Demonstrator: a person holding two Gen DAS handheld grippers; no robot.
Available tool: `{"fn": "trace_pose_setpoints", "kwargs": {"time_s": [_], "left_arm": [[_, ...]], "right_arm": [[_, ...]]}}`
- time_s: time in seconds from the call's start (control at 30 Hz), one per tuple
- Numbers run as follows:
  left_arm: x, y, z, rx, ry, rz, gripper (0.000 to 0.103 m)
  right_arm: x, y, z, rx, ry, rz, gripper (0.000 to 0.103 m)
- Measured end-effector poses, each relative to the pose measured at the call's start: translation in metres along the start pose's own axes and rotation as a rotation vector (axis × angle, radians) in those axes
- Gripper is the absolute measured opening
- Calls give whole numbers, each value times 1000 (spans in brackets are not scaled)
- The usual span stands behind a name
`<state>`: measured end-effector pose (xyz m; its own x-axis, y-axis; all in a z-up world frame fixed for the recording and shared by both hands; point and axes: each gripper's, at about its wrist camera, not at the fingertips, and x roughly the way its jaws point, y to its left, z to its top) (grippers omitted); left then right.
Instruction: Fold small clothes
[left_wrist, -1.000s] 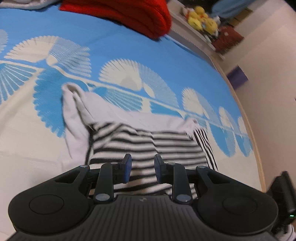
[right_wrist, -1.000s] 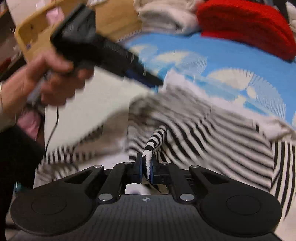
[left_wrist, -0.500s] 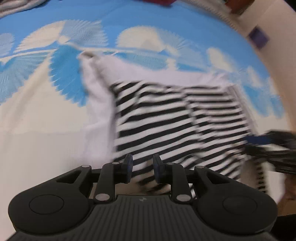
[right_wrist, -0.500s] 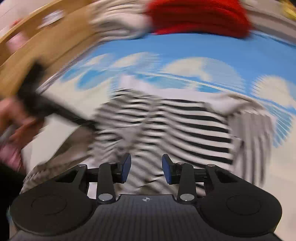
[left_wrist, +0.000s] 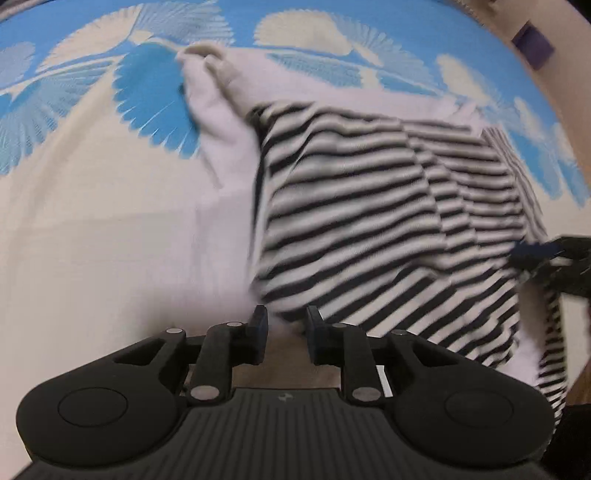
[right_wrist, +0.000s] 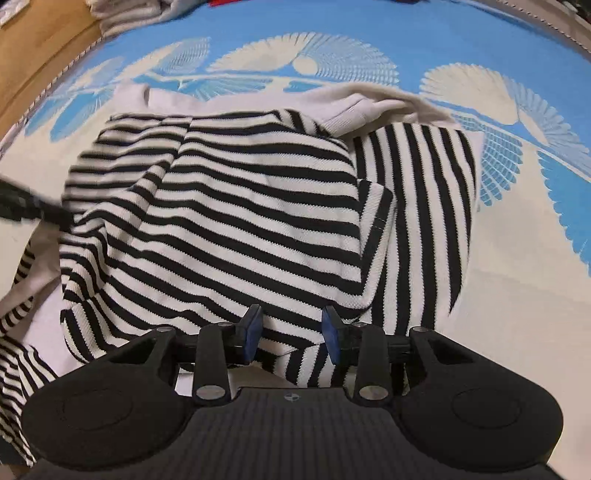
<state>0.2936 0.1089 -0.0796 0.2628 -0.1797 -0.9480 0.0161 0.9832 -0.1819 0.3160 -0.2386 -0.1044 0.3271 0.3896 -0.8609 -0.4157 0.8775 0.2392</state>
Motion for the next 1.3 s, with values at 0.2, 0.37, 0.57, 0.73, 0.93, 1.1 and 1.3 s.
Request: {"fn": "trace_pose_setpoints", "kwargs": {"time_s": [0.2, 0.37, 0.57, 0.73, 0.93, 1.1, 1.3], "left_arm": [[-88, -12, -43, 22, -142, 7, 24], [-160, -26, -116, 30, -286, -27, 35], [-152, -2, -196, -217, -348, -78, 48], [-111, 31, -219, -485, -173, -97, 57], [-92, 33, -214, -474, -106, -94, 72], [-73, 31, -215, -439, -64, -51, 73], [-62, 35, -221, -413, -69, -18, 67]], "right_arm": [[-115, 7, -23, 109, -255, -65, 36], [-202, 5, -88, 212, -410, -71, 41], [-205, -12, -183, 421, -381, -77, 44], [-159, -30, -236, 640, -217, -82, 44], [-123, -32, -245, 614, -91, -112, 45], [-117, -27, -247, 607, -56, -91, 50], [-113, -23, -248, 600, -41, -100, 52]]}}
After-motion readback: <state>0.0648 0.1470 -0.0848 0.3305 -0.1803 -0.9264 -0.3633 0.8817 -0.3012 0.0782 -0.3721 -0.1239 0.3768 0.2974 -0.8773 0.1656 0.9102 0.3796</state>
